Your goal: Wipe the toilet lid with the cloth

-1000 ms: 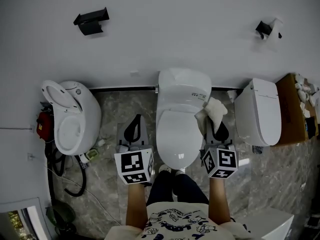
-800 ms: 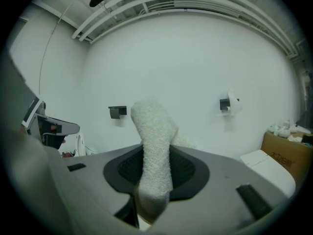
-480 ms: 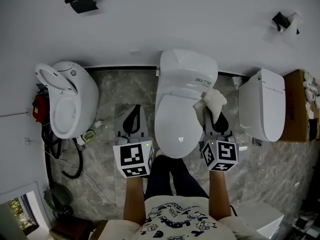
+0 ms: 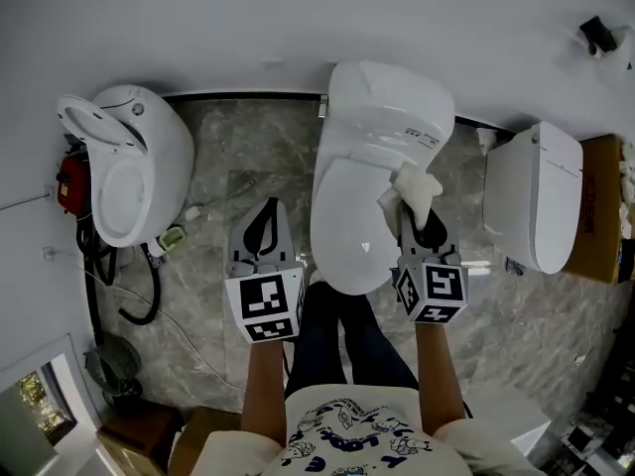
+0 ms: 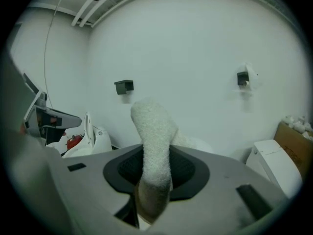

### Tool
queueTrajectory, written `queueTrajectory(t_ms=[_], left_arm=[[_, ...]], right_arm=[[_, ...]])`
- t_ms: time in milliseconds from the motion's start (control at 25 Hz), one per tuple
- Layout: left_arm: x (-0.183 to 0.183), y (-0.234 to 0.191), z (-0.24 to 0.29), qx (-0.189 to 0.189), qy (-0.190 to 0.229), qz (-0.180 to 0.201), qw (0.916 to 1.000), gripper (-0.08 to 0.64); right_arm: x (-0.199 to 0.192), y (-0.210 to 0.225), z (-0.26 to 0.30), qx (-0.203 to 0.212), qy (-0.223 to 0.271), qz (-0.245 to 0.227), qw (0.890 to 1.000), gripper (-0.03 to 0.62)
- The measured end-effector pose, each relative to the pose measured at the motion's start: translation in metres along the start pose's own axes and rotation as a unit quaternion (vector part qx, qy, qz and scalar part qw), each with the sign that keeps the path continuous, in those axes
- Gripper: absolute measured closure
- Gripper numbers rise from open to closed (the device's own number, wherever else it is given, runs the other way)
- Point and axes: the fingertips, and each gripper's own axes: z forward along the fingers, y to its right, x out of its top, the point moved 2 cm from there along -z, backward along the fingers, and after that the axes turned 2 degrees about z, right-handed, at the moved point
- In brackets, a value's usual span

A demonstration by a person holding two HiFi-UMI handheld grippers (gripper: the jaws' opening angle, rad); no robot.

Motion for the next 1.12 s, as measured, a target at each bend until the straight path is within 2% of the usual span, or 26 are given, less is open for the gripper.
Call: queueTrajectory(t_ms=[360, 640, 840, 1120], left_arm=[[-0.063, -0.022, 0.033, 0.014, -0.049, -0.013, 0.9986, 0.555], [-0.111, -0.023, 0.05, 0.014, -0.073, -0.017, 0.9971, 0.555], [-0.149, -0.028, 0.06, 0.023, -0.095, -0.039, 0.9944, 0.555], [-0.184, -0.029, 0.078, 0.02, -0.112, -0.049, 0.9924, 0.555]], right_arm=[[-0.066, -0.013, 0.064, 0.027, -0.058, -0.019, 0.998, 0.476], [-0.117, -0.013, 0.104, 0.039, -0.09, -0.036, 0.995, 0.476], [-0.153, -0.015, 0.131, 0.045, -0.115, -0.043, 0.991, 0.476], [-0.192, -0.022, 0.168, 0.055, -0.142, -0.055, 0.987, 0.476]])
